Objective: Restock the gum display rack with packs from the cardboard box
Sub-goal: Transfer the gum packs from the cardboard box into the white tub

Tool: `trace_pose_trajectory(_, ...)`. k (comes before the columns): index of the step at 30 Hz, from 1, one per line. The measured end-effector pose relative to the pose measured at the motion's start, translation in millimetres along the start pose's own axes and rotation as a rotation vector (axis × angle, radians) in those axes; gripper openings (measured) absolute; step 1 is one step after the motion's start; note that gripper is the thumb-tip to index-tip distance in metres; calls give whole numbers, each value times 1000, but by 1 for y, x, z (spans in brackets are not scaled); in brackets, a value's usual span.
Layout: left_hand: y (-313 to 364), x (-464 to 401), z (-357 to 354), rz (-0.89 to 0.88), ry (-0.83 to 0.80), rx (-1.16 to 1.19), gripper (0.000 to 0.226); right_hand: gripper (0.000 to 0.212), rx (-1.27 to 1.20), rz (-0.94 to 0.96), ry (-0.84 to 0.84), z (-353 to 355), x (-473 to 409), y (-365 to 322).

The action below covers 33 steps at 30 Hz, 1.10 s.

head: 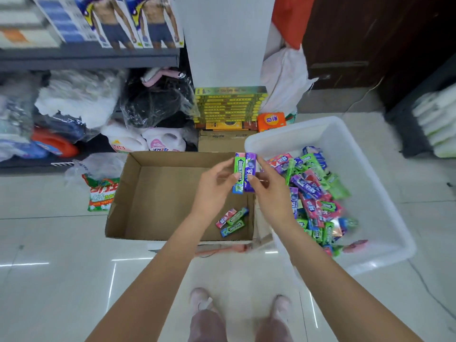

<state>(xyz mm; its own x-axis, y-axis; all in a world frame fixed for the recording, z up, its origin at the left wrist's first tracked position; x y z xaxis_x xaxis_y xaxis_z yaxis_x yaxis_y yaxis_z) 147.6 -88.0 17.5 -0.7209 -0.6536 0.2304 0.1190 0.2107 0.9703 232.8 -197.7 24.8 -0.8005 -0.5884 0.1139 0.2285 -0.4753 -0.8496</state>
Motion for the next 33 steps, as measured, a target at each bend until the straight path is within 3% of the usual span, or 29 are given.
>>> trace_pose_trajectory(4, -8, 14, -73, 43, -24, -87, 29, 47, 114, -50, 13, 62, 10, 44)
trace_pose_trajectory(7, -21, 21, -116, 93, -6, -193, 38, 50, 176, -78, -21, 93, 11, 75)
trace_pose_trajectory(11, -34, 23, -159, 99, 1, -357, 42, 57, 283, -76, -142, 109, 8, 102)
trace_pose_trajectory(15, -36, 27, -171, 77, 41, -530, 46, 51, 322, -81, -187, 115, 11, 115)
trace_pose_trajectory(19, -35, 37, -156, 21, 83, -672, 44, 42, 426, -7, -172, 123, 14, 108)
trace_pose_trajectory(24, -25, 54, -115, -54, 182, -604, 33, 34, 389, 81, -194, 113, 20, 77)
trace_pose_trajectory(29, -26, 61, -44, -22, 298, -608, 28, 33, 343, 153, -283, 63, 29, 37)
trace_pose_trajectory(33, -42, 56, 22, 79, 301, -663, 32, 32, 359, 211, -325, 4, 37, 10)
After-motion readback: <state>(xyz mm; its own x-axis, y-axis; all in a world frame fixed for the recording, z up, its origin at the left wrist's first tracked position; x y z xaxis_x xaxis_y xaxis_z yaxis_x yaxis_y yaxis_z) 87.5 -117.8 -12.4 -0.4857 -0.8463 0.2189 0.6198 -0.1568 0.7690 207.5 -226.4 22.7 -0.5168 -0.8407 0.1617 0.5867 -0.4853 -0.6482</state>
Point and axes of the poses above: each hand's wrist, its own x-axis away from the middle knuckle, its own z-axis out of the back of the hand, y = z × x, the point moved 9 cm from there along -x, towards the middle knuckle, and after that the axes turned 13 degrees about x, right-handed, at the moved point
